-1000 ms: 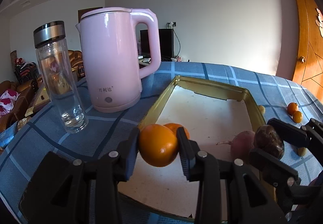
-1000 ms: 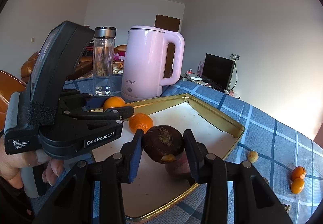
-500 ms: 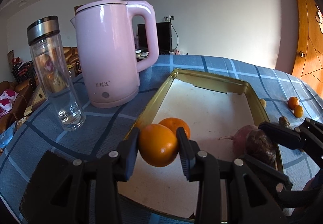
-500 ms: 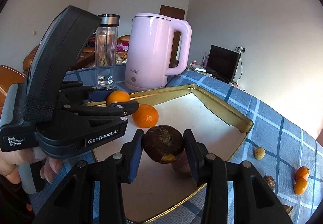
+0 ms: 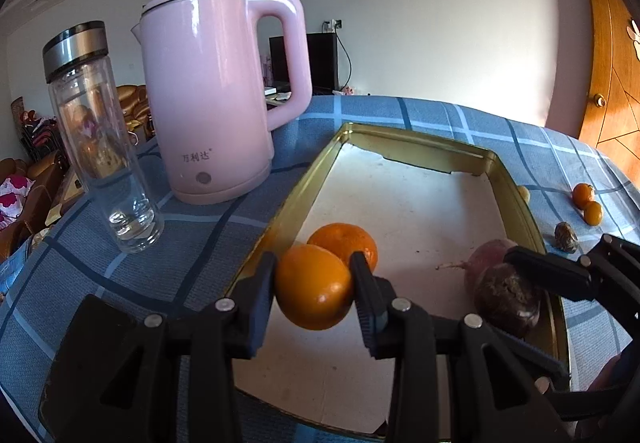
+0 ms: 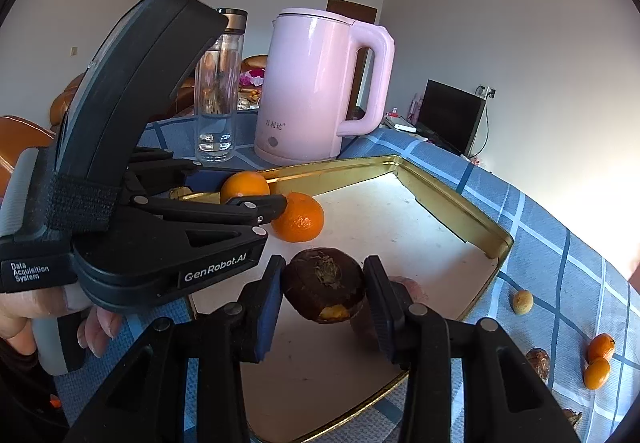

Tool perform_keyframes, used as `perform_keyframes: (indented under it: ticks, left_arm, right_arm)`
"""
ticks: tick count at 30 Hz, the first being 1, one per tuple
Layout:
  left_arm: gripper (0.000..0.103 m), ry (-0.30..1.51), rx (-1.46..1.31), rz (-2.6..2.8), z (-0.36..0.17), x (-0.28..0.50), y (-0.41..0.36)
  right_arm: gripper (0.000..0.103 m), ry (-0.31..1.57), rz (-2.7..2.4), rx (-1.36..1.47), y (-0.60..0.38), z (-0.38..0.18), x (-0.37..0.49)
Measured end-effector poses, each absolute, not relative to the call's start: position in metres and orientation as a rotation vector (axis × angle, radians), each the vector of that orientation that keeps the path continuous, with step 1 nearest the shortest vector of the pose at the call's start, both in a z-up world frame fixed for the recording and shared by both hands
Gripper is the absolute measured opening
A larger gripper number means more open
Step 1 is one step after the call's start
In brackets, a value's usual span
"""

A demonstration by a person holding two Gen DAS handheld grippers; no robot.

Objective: Organize fruits
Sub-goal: 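Open both tools to drop the orange and brown fruit into the tray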

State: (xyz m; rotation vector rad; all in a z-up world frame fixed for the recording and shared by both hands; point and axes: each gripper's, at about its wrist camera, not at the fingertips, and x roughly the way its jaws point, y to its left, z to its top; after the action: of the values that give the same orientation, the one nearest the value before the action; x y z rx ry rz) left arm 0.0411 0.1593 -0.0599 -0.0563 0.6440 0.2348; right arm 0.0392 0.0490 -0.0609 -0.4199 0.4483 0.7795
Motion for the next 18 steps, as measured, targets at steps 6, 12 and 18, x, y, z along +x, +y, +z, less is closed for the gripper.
perform_keyframes:
  ticks: [6,12,18]
  left_arm:
    - [0.039,0.651,-0.051,0.239,-0.061,0.043,0.158]
    - [0.046,0.639,-0.047,0.254,-0.060,0.040,0.159]
    - [0.066,0.598,-0.057,0.288,-0.056,0.032,0.162]
  right_arm:
    - [0.043,0.460,0.789,-0.416,0.049,-0.061,0.041]
    - [0.046,0.465,0.798,-0.406,0.048,-0.061,0.043]
    - [0.057,0.458,0.782,-0.363,0.042,-0.059,0.047]
